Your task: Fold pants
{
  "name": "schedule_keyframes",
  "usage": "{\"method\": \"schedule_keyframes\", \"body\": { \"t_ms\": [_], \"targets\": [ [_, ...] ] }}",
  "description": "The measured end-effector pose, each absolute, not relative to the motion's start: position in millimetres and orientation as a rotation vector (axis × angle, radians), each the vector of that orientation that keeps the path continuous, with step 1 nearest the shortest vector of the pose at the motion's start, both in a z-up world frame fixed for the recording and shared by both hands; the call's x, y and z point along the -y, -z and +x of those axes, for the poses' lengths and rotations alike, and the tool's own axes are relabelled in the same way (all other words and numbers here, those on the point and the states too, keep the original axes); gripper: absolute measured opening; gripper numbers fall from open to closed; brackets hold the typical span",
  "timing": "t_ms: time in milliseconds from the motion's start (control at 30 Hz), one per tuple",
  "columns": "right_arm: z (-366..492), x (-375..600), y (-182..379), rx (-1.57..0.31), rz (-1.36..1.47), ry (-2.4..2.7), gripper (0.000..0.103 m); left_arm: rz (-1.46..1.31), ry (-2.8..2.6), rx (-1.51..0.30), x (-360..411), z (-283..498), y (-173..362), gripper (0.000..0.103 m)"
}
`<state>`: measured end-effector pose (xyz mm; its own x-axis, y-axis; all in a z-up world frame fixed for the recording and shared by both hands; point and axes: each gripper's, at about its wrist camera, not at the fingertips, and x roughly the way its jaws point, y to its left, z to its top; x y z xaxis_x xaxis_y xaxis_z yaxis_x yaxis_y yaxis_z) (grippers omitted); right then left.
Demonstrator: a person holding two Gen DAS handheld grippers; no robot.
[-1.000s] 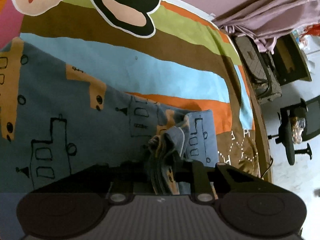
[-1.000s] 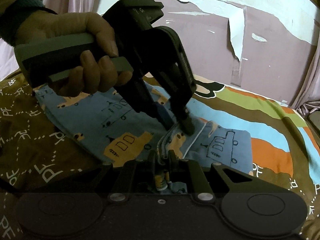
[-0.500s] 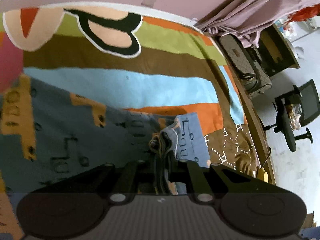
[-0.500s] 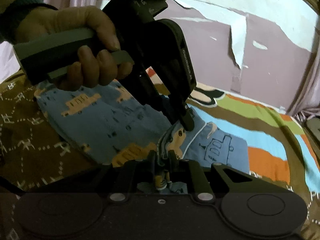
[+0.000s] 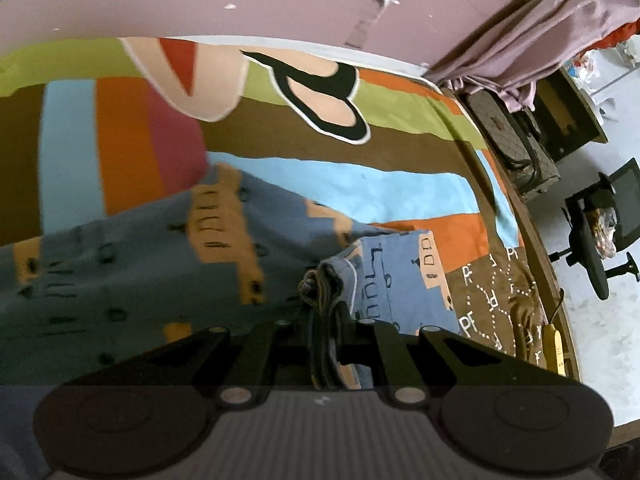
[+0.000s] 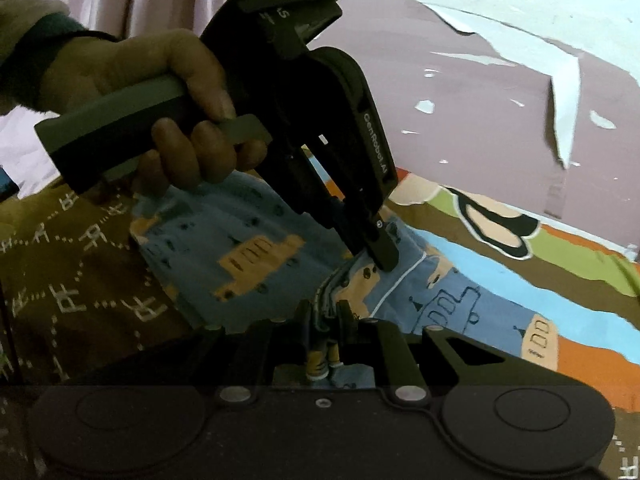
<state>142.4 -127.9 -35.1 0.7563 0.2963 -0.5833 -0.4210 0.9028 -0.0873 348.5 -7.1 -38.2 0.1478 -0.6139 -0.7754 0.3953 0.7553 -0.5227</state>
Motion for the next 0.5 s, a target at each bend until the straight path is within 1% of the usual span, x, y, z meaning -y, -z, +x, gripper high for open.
{"method": "schedule_keyframes", "body": {
  "t_ms": [300,367,400,467,500],
  "targets": [
    [145,99,46,-0.615,-0.25,-0.434,0.014,-0.157,0.719,-1.206,-17,342,46,0.011],
    [147,96,52,-0.629,-0.249,-0.446,0.018,-0.123,0.707,-1.206,-15,341,52,0.015],
    [148,95,54,-0.638,-0.237,-0.454,0.024,-0.118,0.701,-1.212,-16,340,54,0.018],
    [147,97,52,-0.633,-0.226,-0.466,0.03,-0.108,0.696,-1.209,-18,339,57,0.023],
    [144,100,48,-0.62,-0.235,-0.473,0.035,-0.103,0.7,-1.212,-19,339,56,0.028]
  ]
}}
